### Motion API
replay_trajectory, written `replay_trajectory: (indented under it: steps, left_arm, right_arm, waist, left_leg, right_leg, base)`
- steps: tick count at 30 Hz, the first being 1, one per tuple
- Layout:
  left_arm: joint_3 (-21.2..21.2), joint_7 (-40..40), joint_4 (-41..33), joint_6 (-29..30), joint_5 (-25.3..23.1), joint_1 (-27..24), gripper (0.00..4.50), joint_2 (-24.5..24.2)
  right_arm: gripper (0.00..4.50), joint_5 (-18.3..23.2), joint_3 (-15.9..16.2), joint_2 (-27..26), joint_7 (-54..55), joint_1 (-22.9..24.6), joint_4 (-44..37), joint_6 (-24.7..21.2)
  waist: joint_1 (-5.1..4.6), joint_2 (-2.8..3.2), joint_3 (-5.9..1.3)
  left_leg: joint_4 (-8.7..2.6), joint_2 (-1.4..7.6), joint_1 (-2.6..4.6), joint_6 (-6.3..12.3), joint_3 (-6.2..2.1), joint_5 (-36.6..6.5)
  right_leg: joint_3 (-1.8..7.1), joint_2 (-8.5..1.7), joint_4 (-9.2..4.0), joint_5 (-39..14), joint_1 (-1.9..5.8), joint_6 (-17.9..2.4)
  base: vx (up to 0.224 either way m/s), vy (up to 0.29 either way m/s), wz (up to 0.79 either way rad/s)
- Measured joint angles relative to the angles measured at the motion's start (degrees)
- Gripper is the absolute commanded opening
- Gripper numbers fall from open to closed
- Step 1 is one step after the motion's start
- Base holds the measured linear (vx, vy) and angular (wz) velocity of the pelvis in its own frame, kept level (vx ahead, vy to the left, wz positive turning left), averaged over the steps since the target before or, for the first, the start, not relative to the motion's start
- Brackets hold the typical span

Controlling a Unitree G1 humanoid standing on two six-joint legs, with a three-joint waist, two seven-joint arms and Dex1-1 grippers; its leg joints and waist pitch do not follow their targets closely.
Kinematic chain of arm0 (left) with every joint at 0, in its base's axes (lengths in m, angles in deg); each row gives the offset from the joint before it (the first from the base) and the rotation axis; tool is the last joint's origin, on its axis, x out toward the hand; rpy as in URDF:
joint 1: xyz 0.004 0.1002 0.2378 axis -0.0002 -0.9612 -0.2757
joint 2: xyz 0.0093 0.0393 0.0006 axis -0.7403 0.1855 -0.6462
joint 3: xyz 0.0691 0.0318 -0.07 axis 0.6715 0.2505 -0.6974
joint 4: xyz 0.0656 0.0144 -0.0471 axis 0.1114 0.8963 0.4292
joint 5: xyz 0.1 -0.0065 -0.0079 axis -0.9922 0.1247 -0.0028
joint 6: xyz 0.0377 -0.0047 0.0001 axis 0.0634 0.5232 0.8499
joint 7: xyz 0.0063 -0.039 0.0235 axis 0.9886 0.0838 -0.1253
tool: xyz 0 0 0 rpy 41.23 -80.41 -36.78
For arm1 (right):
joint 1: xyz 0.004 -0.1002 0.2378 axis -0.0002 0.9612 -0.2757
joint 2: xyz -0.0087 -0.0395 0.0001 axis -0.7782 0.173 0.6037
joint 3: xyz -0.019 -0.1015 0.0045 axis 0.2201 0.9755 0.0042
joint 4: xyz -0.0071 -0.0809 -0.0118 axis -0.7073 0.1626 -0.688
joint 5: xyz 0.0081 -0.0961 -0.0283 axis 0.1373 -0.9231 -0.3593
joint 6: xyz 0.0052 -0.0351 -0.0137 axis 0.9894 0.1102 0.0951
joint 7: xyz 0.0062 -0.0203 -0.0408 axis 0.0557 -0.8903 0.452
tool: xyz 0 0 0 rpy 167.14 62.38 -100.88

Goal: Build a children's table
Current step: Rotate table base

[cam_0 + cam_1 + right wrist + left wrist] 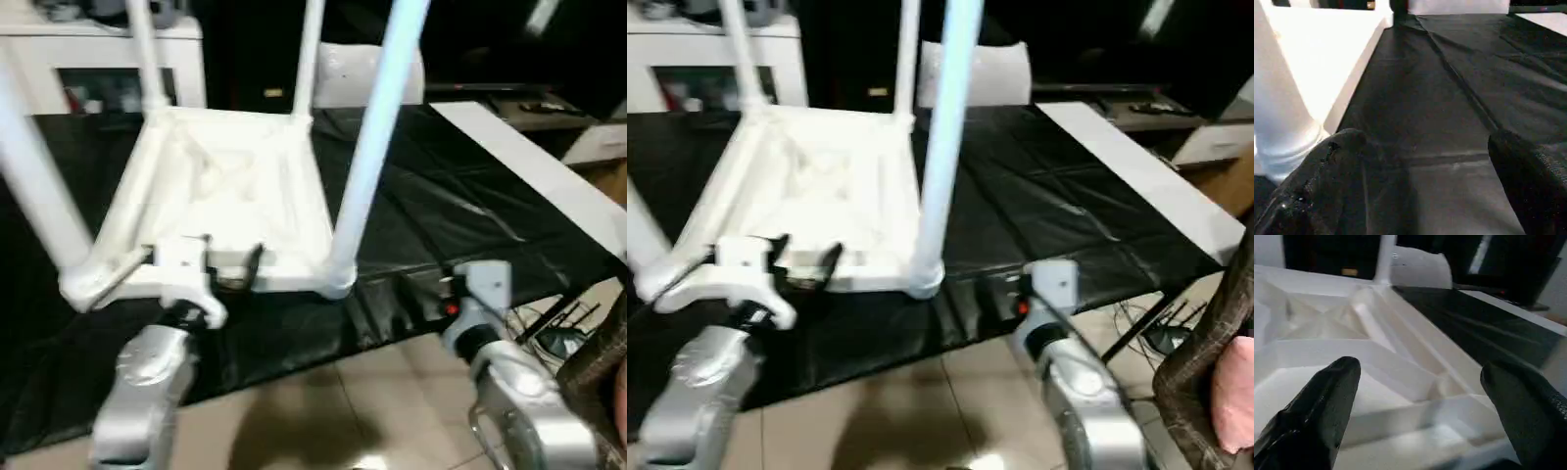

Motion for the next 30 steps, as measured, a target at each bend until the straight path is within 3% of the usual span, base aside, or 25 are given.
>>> replay_trajectory:
  steps: [1,3,4,5,6,7,8,9,11,12,13,14,15,16,17,19,20,21,22,23,25,26,27,28,30]
  left_arm:
    - [-0.24,-0.02,-0.06,-0.08,0.00,-0.13,4.42,-0.14]
    - [-1.45,-0.14,-0.09,-0.12,-0.02,-0.54,4.42,-0.97]
    - [-1.93,-0.25,-0.09,-0.17,-0.02,-0.54,4.42,-0.98]
    - [-1.82,-0.24,-0.10,-0.28,-0.01,-0.49,4.42,-0.80]
    - [-1.71,-0.23,-0.13,-0.48,-0.01,-0.40,4.42,-0.55]
    - [-1.50,-0.22,-0.14,-0.53,-0.01,-0.32,4.42,-0.46]
    - [-1.21,-0.21,0.16,-0.56,0.00,0.07,4.42,-0.26]
    - [-0.26,-0.21,0.36,-0.53,0.01,0.14,4.42,0.58]
    - [1.25,-0.07,0.28,-0.54,0.07,0.36,4.42,0.84]
    - [1.06,-0.12,0.23,-0.55,0.07,0.43,4.42,0.69]
    - [0.86,-0.15,0.14,-0.55,0.06,0.44,4.42,0.61]
    - [0.77,-0.18,0.00,-0.56,0.07,0.44,4.42,0.60]
    - [0.75,-0.32,-0.14,-0.57,0.01,0.39,4.42,0.48]
    - [0.41,-0.49,-0.08,-0.55,-0.05,0.13,4.42,0.27]
    - [-0.38,-0.94,-0.07,-0.55,-0.38,0.15,4.42,-0.41]
    - [-1.99,-2.27,0.31,-0.55,-1.34,0.42,4.42,-0.59]
    - [-1.84,-2.66,0.32,-0.56,-1.77,0.70,4.42,-0.42]
    - [-1.63,-3.01,0.35,-0.56,-2.13,1.30,4.42,-0.38]
    - [-1.34,-3.35,0.34,-0.56,-2.53,2.27,4.42,-0.49]
    - [-0.98,-3.58,0.42,-0.52,-3.00,3.42,4.42,-0.40]
    - [0.40,-3.73,0.27,-0.49,-3.43,3.32,4.42,-0.28]
    - [0.45,-3.88,0.28,-0.48,-3.48,3.29,4.42,-0.33]
    - [0.29,-4.11,0.29,-0.47,-3.54,3.07,4.42,-0.43]
    - [0.25,-4.13,0.29,-0.47,-3.59,2.97,4.42,-0.65]
    - [-0.94,-4.39,0.32,-0.20,-3.85,2.96,4.42,-0.78]
  right_arm:
    - [4.50,0.06,0.22,-0.17,-0.03,-0.16,-0.11,0.02]
    - [4.50,0.36,1.16,-0.48,-0.19,-0.60,-0.60,0.06]
    - [4.50,0.50,1.19,-0.47,-0.29,-0.84,-0.78,0.16]
    - [4.50,0.52,1.12,-0.33,-0.32,-0.88,-0.82,0.21]
    - [4.50,0.53,1.10,-0.24,-0.31,-1.06,-0.83,0.24]
    - [4.50,0.53,1.05,-0.16,-0.27,-1.07,-0.86,0.26]
    - [4.50,0.53,0.58,0.17,-0.13,-1.10,-0.84,0.36]
    - [4.50,0.48,-0.58,0.62,0.07,-0.96,-0.54,0.30]
    - [4.50,0.46,-1.83,0.85,0.14,-0.96,-0.43,0.30]
    - [4.50,0.47,-2.08,0.87,0.13,-0.99,-0.52,0.30]
    - [4.50,0.48,-2.19,0.95,0.11,-1.01,-0.72,0.30]
    - [4.50,0.49,-2.19,1.05,0.10,-1.12,-0.86,0.32]
    - [4.50,0.52,-2.16,1.01,0.10,-1.31,-0.79,0.34]
    - [4.50,0.56,-1.62,0.30,0.07,-1.23,-0.43,0.22]
    - [4.50,0.78,-0.53,-0.12,-0.02,-1.50,-0.45,0.13]
    - [4.50,0.88,-0.05,0.12,-0.04,-2.14,-1.12,0.17]
    - [4.50,0.96,-0.22,0.45,-0.11,-2.22,-1.16,0.17]
    - [4.50,1.02,-0.48,0.54,-0.19,-2.28,-1.15,0.14]
    - [4.50,0.99,-0.72,0.63,-0.21,-2.30,-1.17,0.14]
    - [4.50,0.74,-1.23,1.21,-0.13,-2.40,-0.71,0.12]
    - [4.50,0.60,-1.75,1.42,0.08,-2.93,-0.10,0.00]
    - [4.50,0.60,-1.77,1.27,0.13,-3.02,-0.06,-0.02]
    - [4.50,0.62,-1.68,1.00,0.13,-3.23,-0.06,-0.03]
    - [4.50,0.63,-1.59,0.95,0.13,-3.47,-0.06,-0.03]
    - [4.50,0.67,-1.62,1.18,0.08,-3.76,-0.33,0.11]
  waist:
    - [-0.53,0.00,0.08]
    - [-1.37,-0.41,-0.11]
    - [-1.91,-0.76,-0.34]
    - [-2.19,-1.04,-0.55]
    - [-2.57,-1.66,-0.93]
    - [-2.60,-2.80,-1.41]
    - [-2.47,-4.17,-1.87]
    - [-1.59,-3.28,-1.86]
    - [0.26,-2.42,-1.63]
    - [1.32,-2.28,-1.63]
    - [2.18,-1.93,-1.51]
    - [2.69,-1.01,-1.45]
    - [2.86,0.96,-1.07]
    - [2.74,1.40,-0.64]
    - [2.44,0.49,-0.66]
    - [1.24,-0.16,-1.15]
    - [0.90,-0.34,-1.38]
    - [0.86,-0.73,-1.62]
    - [0.70,-1.81,-1.94]
    - [-0.29,-2.59,-2.28]
    - [-0.17,-1.00,-2.16]
    - [0.03,-0.68,-2.03]
    - [-0.06,-0.24,-1.76]
    - [-0.12,0.00,-1.60]
    - [0.55,-0.85,-1.93]
  left_leg:
    - [-0.28,-0.06,0.75,0.03,-0.20,-0.39]
    - [-0.77,-0.55,1.66,0.08,-0.52,-1.05]
    - [-0.68,-0.61,2.41,0.31,-0.52,-1.58]
    - [-0.74,-0.63,2.93,0.26,-0.38,-2.08]
    - [-0.75,-0.99,3.45,-0.06,-0.04,-2.73]
    - [-0.79,-1.78,3.86,-0.13,0.73,-3.19]
    - [-0.08,-2.51,4.04,0.01,0.86,-4.11]
    - [2.21,-2.23,3.95,2.27,0.30,-5.59]
    - [8.09,-2.26,1.10,2.56,-1.60,-5.79]
    - [8.31,-1.83,-0.92,1.34,-2.21,-5.06]
    - [7.00,-0.96,-2.28,0.29,-2.32,-4.34]
    - [4.06,0.35,-3.33,0.23,-2.30,-2.87]
    - [1.40,2.44,-3.63,-0.30,-2.30,1.24]
    - [1.60,2.99,-2.73,-1.86,-2.67,2.25]
    - [1.16,2.15,-2.24,-2.07,-2.66,1.67]
    - [1.28,1.61,-2.04,-0.95,-2.57,0.99]
    - [1.41,1.29,-1.98,-0.66,-2.45,0.82]
    - [1.59,0.87,-2.01,-0.77,-1.92,0.86]
    - [1.54,-0.77,-2.32,-0.75,-2.31,0.84]
    - [1.72,-2.34,-3.10,-0.89,-3.57,0.90]
    - [0.79,-2.61,-4.36,0.25,-5.75,1.50]
    - [0.23,-2.56,-4.38,0.67,-6.94,1.87]
    - [-0.15,-2.39,-4.18,0.70,-9.15,2.19]
    - [-0.16,-2.43,-4.11,0.53,-10.26,2.31]
    - [-0.27,-3.39,-4.05,-1.01,-13.82,2.98]
  right_leg:
    - [0.30,0.42,-0.10,-0.33,-0.12,-0.65]
    - [0.97,0.72,2.76,-1.89,-0.60,-3.11]
    - [1.10,0.69,6.46,-1.68,-2.19,-2.46]
    - [1.17,0.66,7.71,-1.24,-3.47,-1.77]
    - [1.62,0.33,6.80,-0.56,-5.23,-1.36]
    - [2.83,-0.27,3.40,0.33,-5.61,-1.92]
    - [4.34,-0.46,3.85,3.39,-5.21,0.24]
    - [4.54,0.07,3.96,2.02,-4.47,-0.12]
    - [4.65,0.58,3.14,1.51,-2.80,-0.83]
    - [4.57,0.69,2.55,1.04,-1.67,-1.01]
    - [4.13,0.82,2.38,0.50,-0.86,-1.20]
    - [3.59,1.62,2.28,-0.15,0.03,-1.31]
    - [2.35,2.88,2.28,-1.09,1.40,-0.73]
    - [2.24,3.09,2.54,-2.05,1.91,-0.67]
    - [2.46,2.80,3.71,-3.33,1.53,-2.97]
    - [2.47,2.56,9.19,-3.29,-2.11,-2.94]
    - [2.72,2.41,9.72,-2.25,-3.83,-1.46]
    - [3.24,1.99,8.76,-0.23,-5.56,0.00]
    - [4.37,1.17,5.96,2.76,-6.21,0.99]
    - [5.49,0.34,4.45,3.41,-6.45,2.17]
    - [2.47,-0.04,2.88,3.22,-5.88,-0.25]
    - [1.05,0.19,2.51,3.11,-5.50,-3.14]
    - [-0.40,1.13,3.25,1.99,-4.96,-8.87]
    - [-0.60,1.76,4.23,1.02,-5.02,-11.57]
    - [1.58,3.90,9.63,-2.13,-5.11,-12.84]
  base:
    - [0.200,0.024,0.03]
    - [0.177,0.005,0.00]
    - [0.189,-0.033,0.08]
    - [0.276,-0.071,0.05]
    - [0.177,-0.059,0.00]
    - [0.175,-0.089,0.01]
    - [0.199,-0.089,0.03]
    - [0.199,-0.089,0.03]
    - [0.208,-0.044,-0.12]
    - [0.198,-0.030,-0.13]
    - [0.178,-0.007,-0.06]
    - [0.198,0.072,0.04]
    - [0.198,0.072,0.04]
    - [0.204,0.106,0.11]
    - [0.193,0.067,0.01]
    - [0.188,0.068,0.02]
    - [0.084,0.038,0.06]
    - [0.144,0.054,0.10]
    - [0.101,-0.019,0.39]
    - [0.128,-0.052,0.70]
    - [0.052,-0.074,0.64]
    - [0.006,-0.112,0.61]
    - [0.006,-0.112,0.61]
    - [-0.009,-0.160,0.69]
    - [-0.014,-0.211,0.78]
